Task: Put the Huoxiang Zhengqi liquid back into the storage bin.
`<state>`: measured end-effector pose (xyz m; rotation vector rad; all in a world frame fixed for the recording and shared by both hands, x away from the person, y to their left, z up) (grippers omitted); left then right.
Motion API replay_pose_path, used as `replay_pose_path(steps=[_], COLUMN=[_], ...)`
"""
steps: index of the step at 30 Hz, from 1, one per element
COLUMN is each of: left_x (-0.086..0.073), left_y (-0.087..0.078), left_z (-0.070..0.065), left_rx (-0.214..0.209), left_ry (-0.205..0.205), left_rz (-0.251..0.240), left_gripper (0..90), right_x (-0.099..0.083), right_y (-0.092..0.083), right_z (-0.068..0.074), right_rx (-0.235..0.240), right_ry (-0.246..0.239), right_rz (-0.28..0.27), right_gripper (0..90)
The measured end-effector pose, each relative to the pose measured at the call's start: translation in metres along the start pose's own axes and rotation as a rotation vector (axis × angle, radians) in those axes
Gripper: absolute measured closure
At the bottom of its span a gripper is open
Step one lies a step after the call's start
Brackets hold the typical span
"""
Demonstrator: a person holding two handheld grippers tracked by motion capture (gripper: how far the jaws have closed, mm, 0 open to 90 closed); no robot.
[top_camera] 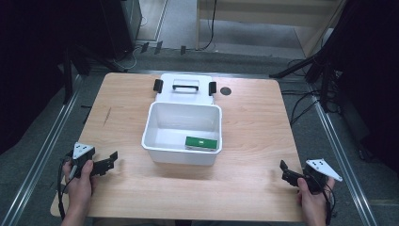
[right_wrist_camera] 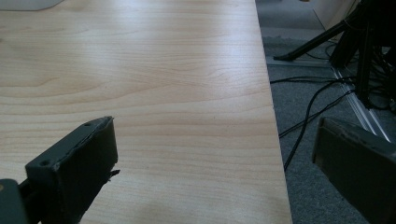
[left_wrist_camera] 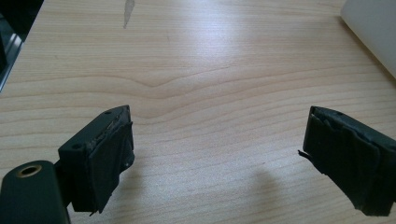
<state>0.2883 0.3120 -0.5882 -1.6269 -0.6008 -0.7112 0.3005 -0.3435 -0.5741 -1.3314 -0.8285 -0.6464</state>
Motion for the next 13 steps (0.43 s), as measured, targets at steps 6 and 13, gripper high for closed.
replay_pose_path(steps=[6,13], left_x=[0.0000,0.0002], left_y=[0.0005,0.0014], left_z=[-0.0005,-0.0012], left_rx=[-0.001,0.003], left_ry=[0.001,0.005], left_rz=[0.000,0.009], left_gripper=[9.3,9.3], right_x=[-0.0006,-0.0008], right_y=[0.0008,-0.0024], right_z=[0.0010,0.0020], right_rx=[0.003,0.013], right_ry=[-0.013,-0.028], right_rz=[0.013,0.011], right_gripper=[0.2,0.1])
Point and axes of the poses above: each handheld gripper's, and its own axes: y roughly forward along the jaws, x roughly out of its top, z roughly to its left, the point moved 6 cm from there along y, roughly forward along the jaws, and after that the axes turned 6 degrees about z, right-handed, at the moved point
